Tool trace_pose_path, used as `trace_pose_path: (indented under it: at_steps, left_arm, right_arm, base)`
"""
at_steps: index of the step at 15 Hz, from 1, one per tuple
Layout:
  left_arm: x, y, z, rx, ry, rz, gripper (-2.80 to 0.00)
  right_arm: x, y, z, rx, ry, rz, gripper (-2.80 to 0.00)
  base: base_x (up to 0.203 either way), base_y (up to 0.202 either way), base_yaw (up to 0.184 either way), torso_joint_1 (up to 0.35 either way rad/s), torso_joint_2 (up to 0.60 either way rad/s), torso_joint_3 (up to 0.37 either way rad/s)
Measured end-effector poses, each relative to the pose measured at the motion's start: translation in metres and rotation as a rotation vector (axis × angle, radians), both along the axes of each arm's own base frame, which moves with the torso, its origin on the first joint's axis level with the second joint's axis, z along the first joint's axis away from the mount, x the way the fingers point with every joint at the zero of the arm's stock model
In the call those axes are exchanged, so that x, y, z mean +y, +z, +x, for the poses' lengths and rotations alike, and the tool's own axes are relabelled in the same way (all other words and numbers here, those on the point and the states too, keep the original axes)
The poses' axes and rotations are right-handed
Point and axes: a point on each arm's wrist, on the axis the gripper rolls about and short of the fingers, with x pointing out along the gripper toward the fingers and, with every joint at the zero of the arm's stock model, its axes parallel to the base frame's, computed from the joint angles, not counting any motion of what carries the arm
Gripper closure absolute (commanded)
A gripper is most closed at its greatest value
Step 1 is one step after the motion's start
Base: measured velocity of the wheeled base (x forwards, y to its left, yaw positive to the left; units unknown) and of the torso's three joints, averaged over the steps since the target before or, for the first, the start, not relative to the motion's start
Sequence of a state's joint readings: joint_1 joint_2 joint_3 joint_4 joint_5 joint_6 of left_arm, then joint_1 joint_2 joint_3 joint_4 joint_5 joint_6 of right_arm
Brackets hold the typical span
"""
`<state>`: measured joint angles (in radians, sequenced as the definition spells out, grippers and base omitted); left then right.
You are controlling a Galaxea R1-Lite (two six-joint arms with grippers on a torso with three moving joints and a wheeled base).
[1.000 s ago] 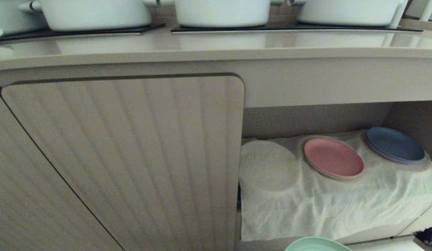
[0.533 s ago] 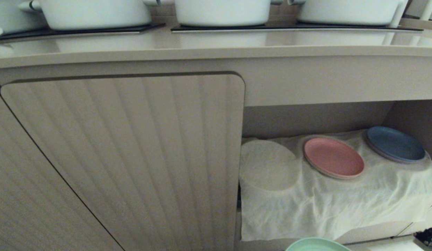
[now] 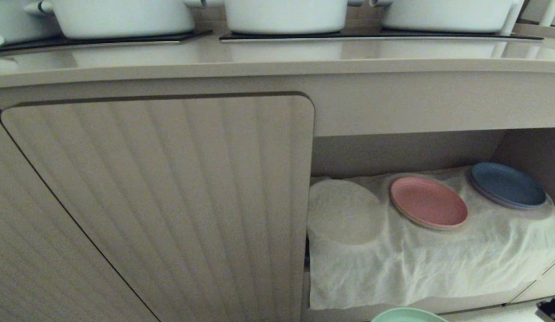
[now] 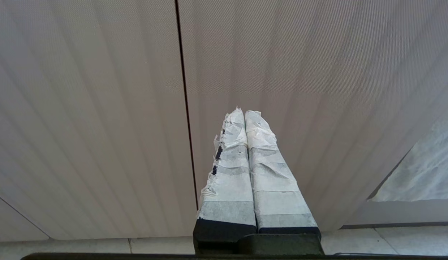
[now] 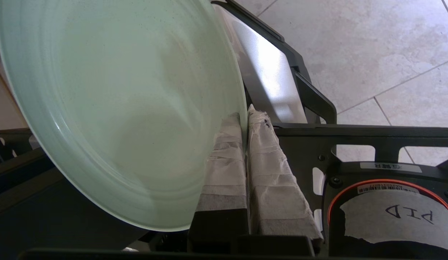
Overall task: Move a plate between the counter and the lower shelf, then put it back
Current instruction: Put the plate in the cupboard
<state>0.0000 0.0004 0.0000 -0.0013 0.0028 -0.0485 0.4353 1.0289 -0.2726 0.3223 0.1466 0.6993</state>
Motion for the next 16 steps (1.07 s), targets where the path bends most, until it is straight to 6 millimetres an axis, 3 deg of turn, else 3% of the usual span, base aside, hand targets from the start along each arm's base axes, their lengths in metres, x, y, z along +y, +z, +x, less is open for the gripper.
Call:
trace_pose_path:
  at_steps: [9,16]
  left_arm:
    - [0.0,0.0,0.0,0.0,0.0,0.0,0.0]
    - [0.0,0.0,0.0,0.0,0.0,0.0,0.0]
  right_arm:
    - [0.003,0.003,0.006,-0.01,-0.004,0.009,0.0]
    - [0.014,0.009,0.05,-0.004,-0.066,-0.002,0.0]
  base:
    - [0.0,0.0,0.0,0.0,0.0,0.0]
    - [0.0,0.0,0.0,0.0,0.0,0.0]
